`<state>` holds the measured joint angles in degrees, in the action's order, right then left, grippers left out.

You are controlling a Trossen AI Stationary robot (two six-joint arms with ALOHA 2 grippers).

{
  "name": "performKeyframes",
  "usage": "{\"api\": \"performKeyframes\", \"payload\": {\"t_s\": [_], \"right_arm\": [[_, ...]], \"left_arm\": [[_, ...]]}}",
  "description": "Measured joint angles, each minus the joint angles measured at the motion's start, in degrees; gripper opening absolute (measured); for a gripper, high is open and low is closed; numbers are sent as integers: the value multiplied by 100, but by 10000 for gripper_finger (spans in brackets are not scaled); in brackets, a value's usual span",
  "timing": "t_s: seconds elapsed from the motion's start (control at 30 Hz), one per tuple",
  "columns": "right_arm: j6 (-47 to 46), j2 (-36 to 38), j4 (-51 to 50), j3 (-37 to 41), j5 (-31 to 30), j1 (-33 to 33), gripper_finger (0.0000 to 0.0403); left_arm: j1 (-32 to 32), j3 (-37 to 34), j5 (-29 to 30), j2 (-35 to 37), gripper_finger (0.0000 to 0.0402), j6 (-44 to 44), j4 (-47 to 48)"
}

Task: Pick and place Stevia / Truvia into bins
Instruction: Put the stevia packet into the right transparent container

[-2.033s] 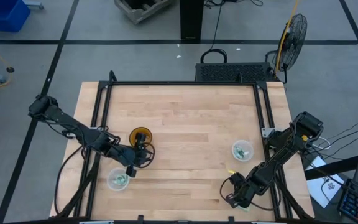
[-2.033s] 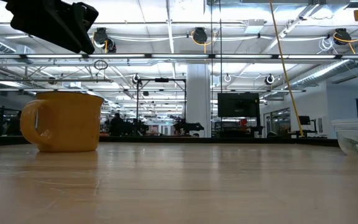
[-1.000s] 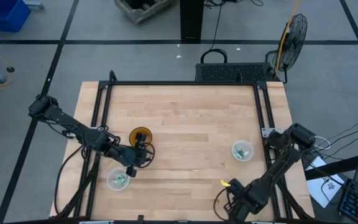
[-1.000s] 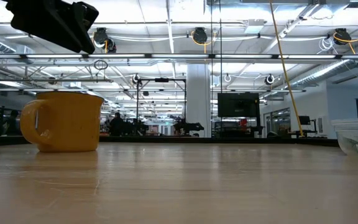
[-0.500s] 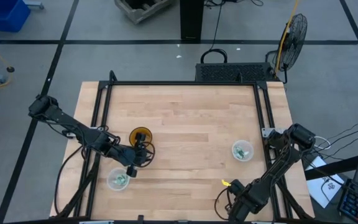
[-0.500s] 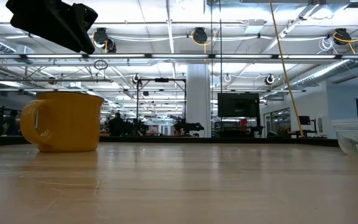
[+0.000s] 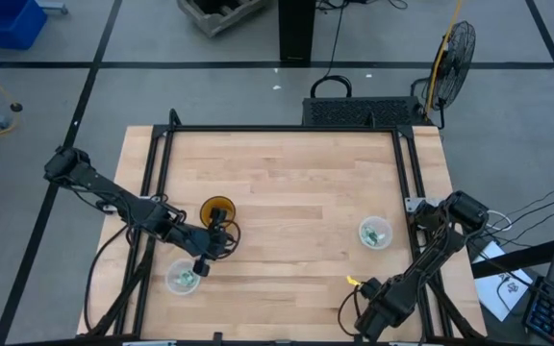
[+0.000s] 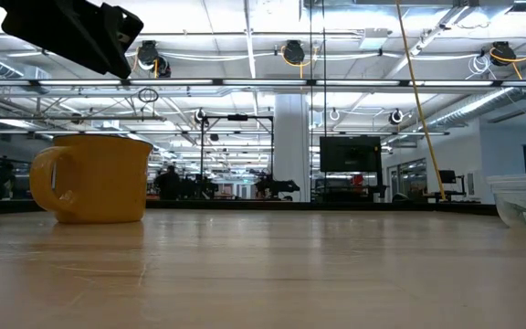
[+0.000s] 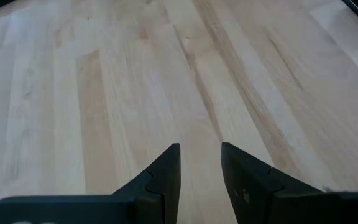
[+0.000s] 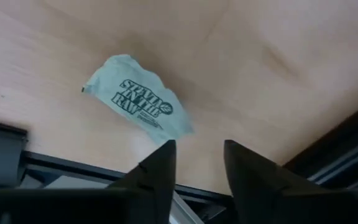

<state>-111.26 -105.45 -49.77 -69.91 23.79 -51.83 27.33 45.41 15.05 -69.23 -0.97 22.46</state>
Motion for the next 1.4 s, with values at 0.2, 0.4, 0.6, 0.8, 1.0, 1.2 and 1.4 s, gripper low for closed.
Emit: {"api": "performKeyframes", "payload": {"t_s": [0.2,0.4,0.6,0.8,1.0,1.2,1.4], "right_arm": [[-65,1,704,373,-4,0,159],[-454,42,1119,802,1,3,163],[-512,43,1490,1123,-381,-9,126],[-485,23,1529,1148,-504,-4,46],[-492,14,1484,1150,-565,-2,7],[-493,410,1052,964,-1355,4,2],[-118,1369,-144,681,-3957,140,1]], "left_arm": [[2,0,0,0,122,-2,0],[1,0,0,0,122,-2,0],[2,0,1,0,122,-4,0],[2,0,2,0,122,-7,0],[2,0,4,0,122,-9,0],[2,0,4,0,122,-10,-2],[-5,0,98,0,122,-82,-5]]}}
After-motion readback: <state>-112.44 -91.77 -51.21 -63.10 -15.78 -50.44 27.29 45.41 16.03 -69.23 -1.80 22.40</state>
